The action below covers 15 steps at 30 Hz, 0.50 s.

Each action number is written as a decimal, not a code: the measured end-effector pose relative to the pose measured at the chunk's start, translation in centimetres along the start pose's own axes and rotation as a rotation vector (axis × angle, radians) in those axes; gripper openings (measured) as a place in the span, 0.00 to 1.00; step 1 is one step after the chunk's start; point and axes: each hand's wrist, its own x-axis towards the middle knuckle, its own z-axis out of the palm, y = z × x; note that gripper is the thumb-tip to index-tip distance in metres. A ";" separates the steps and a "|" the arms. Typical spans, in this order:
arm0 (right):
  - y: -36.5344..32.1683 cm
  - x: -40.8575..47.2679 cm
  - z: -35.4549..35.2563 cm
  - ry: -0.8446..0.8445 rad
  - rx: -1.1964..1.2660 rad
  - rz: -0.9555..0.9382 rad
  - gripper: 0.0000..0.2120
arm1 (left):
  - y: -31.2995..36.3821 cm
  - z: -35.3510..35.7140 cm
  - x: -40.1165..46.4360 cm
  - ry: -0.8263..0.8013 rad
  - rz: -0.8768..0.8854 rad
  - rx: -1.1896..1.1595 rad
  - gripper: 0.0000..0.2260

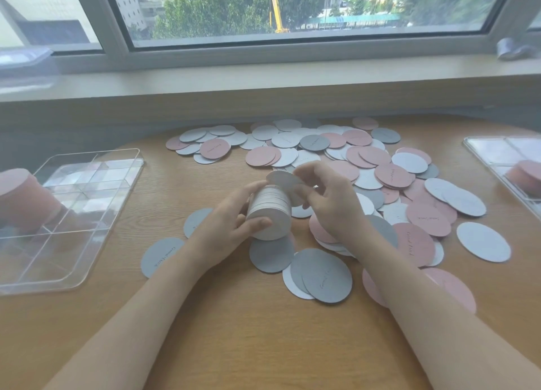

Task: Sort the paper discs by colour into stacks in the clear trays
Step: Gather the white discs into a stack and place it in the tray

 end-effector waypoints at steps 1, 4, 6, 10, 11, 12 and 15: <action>0.0 -0.1 0.0 -0.024 0.007 -0.002 0.09 | -0.1 -0.1 0.0 0.001 0.016 0.034 0.29; -0.1 -0.5 0.3 -0.110 -0.027 -0.019 0.17 | -0.5 -0.4 0.1 -0.004 0.020 0.191 0.37; -0.4 -0.8 0.5 -0.200 -0.077 -0.017 0.19 | -0.7 -0.5 0.2 -0.011 0.047 0.315 0.41; -1.0 -0.8 0.7 -0.443 -0.319 -0.011 0.35 | -1.1 -0.3 0.3 0.009 0.094 0.434 0.43; -1.2 -0.9 0.7 -0.493 -0.359 0.004 0.40 | -1.1 -0.2 0.3 0.018 0.101 0.448 0.43; -1.3 -1.1 0.7 -0.529 -0.380 0.012 0.43 | -1.1 -0.1 0.3 0.020 0.105 0.454 0.43; -1.4 -1.4 0.7 -0.564 -0.364 0.003 0.44 | -1.1 -0.1 0.2 -0.028 0.102 0.452 0.42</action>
